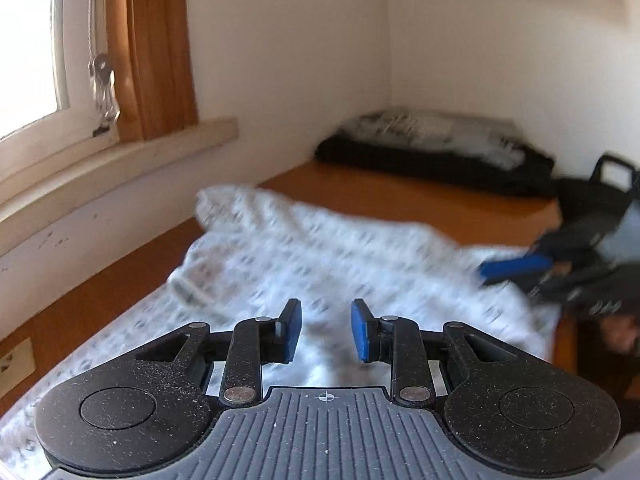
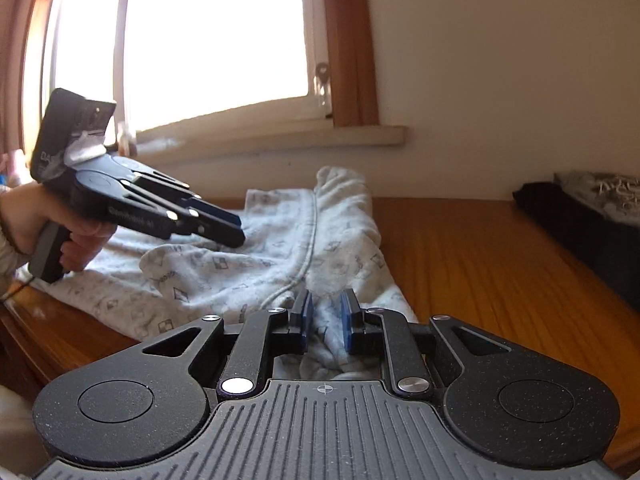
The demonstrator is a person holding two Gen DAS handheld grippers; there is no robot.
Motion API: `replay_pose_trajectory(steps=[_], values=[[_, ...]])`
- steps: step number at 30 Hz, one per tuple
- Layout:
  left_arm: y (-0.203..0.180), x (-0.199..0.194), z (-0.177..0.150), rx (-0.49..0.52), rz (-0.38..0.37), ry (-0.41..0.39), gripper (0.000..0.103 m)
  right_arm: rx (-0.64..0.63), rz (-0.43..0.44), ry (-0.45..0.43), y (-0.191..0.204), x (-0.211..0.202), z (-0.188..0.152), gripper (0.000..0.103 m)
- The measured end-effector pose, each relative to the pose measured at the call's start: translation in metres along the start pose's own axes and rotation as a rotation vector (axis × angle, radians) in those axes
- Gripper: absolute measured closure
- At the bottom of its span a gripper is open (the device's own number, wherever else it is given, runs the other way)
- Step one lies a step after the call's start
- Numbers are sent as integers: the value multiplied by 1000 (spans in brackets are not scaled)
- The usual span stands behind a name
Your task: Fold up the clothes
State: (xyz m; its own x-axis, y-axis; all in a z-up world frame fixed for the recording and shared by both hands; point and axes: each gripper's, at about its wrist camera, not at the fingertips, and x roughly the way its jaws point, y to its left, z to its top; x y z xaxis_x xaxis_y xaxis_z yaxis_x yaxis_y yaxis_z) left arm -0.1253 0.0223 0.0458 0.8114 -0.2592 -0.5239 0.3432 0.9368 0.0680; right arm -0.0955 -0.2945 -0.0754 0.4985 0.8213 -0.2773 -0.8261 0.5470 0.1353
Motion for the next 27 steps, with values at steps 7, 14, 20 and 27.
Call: replay_pose_trajectory(steps=[7,14,20,27], values=[[-44,-10,5,73,-69,7,49,-5,-9,-3,2,3,-1,86],[-33,-12,-26,29,-63,78,52,-9,-8,-18,3,0,-4,86],[-29,-18,-29,11,-70,83,52,-24,-9,-15,4,-1,-4,86],[-25,-7,4,54,-27,54,52,-40,-28,4,8,-2,-2,86]])
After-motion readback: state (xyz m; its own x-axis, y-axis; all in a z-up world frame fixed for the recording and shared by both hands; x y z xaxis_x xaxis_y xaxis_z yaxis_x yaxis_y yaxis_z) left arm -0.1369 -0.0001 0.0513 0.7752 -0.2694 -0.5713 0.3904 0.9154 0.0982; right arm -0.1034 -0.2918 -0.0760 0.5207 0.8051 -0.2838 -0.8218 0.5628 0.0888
